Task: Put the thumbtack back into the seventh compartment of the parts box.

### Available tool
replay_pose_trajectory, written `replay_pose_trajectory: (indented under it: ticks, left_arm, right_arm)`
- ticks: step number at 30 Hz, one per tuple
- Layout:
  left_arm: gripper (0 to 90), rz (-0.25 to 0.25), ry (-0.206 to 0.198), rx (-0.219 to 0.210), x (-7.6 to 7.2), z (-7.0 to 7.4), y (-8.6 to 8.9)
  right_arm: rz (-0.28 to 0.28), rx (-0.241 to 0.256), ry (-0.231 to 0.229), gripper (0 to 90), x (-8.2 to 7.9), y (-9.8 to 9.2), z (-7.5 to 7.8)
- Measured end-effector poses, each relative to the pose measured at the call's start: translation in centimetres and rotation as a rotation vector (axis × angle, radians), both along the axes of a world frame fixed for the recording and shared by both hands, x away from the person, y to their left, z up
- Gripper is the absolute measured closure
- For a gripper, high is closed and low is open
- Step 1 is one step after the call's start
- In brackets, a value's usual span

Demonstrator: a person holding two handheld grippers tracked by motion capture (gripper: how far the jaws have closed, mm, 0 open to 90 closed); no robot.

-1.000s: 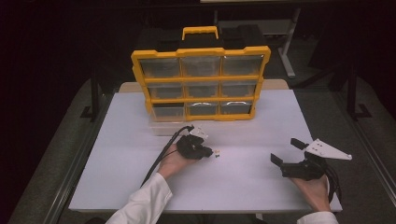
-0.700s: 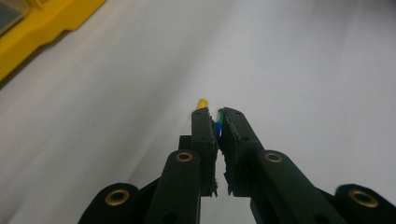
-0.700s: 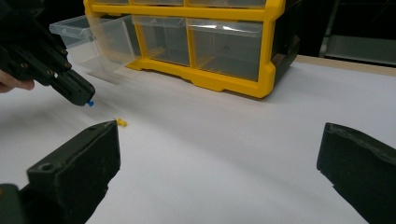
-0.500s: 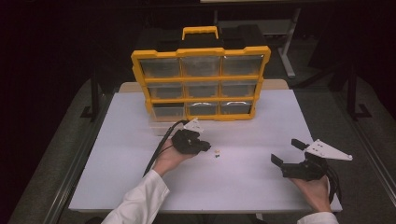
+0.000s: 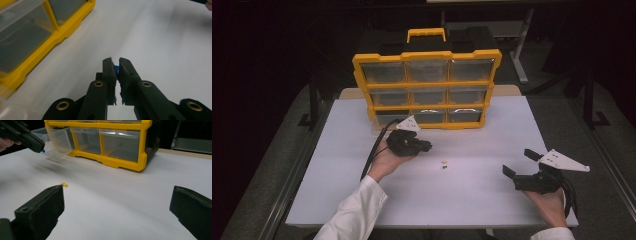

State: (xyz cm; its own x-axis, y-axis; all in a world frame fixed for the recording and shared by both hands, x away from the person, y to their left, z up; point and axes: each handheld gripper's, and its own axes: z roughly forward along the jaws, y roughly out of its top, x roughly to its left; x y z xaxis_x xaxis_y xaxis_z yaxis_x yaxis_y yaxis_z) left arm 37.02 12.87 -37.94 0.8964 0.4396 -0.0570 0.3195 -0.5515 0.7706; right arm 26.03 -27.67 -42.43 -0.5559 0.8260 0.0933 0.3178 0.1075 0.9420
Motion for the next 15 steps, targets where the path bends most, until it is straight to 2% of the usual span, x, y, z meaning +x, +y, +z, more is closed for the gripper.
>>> replay_pose_trajectory:
  ticks: [9, 15]
  left_arm:
    - [83.7, 0.047, -0.025, -0.023, 0.3, 1.4, 1.8]
    - [83.7, 0.074, -0.038, -0.060, 0.4, 2.5, 3.3]
  right_arm:
    - [-0.002, -0.005, -0.002, 0.0, 0.0, 0.1, 0.0]
    - [0.000, -0.008, 0.004, 0.0, 0.0, 0.2, -0.1]
